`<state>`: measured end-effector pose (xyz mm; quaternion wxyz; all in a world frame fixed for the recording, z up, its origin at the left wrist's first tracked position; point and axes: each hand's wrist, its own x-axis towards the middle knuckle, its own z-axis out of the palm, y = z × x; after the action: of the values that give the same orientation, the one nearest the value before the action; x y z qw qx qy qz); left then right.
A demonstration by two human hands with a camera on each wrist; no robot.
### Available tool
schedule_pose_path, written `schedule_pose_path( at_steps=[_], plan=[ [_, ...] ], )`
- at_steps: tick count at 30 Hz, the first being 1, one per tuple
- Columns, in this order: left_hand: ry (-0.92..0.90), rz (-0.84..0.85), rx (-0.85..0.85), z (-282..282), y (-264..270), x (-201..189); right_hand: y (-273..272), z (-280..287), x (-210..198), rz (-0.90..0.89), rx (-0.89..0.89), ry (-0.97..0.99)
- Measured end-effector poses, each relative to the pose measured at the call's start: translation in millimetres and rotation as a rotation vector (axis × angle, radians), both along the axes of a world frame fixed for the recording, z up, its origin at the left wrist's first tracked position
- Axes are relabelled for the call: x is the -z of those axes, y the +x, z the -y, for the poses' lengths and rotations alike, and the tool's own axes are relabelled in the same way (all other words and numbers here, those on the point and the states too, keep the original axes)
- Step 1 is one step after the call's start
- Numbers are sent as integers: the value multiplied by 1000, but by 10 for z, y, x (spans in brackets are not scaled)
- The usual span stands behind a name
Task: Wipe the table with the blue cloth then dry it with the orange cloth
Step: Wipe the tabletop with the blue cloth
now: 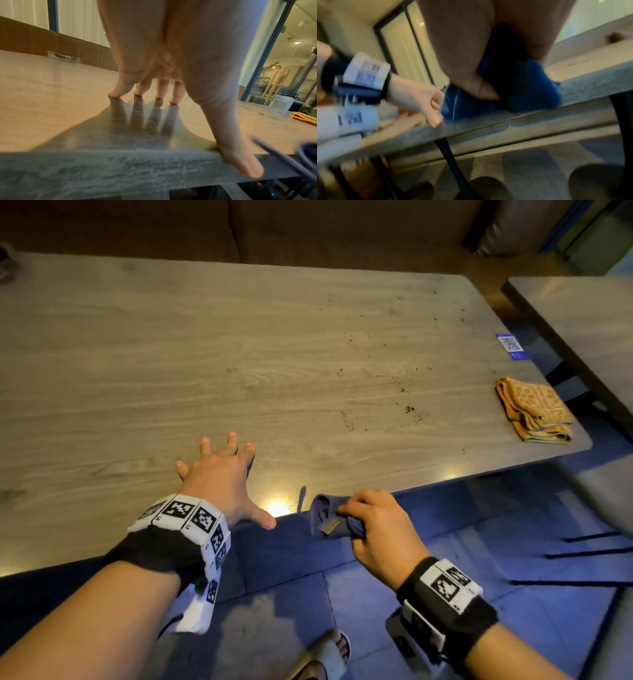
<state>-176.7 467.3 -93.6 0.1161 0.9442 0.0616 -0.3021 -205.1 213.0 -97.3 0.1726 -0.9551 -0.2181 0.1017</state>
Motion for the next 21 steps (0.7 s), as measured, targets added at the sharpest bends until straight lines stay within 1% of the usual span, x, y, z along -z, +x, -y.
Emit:
schedule_pose_path(
  at_steps=[2,3,5,7,11,14,17,19,21],
  plan=[
    [-4,-1,-4,-3,-14,-5,-16,-39,-159,-145,27,47],
    [-4,-1,0,3,-21,-11,57,-100,-264,-162,72,117],
    [-3,6,3,3,-19,-13,385,-331,-473,-66,155,253],
    [-3,6,-3,5,-19,-25,860,-652,-610,47,189,265],
    [3,-24,0,6,0,-31,1915,-1312,-546,132,162,120],
    [-1,-25,-8,1,-12,-7,2472,-1813,-433,82,76,-15],
    [0,-34,-12,7,-15,61,2688,-2236,-267,-25,-89,-192],
    [4,-36,-9,17,-12,76,2631,-2391,-175,-42,-164,-300],
    [3,-30,-11,15,-4,57,2483,-2348,-129,-17,-210,-332]
  ],
)
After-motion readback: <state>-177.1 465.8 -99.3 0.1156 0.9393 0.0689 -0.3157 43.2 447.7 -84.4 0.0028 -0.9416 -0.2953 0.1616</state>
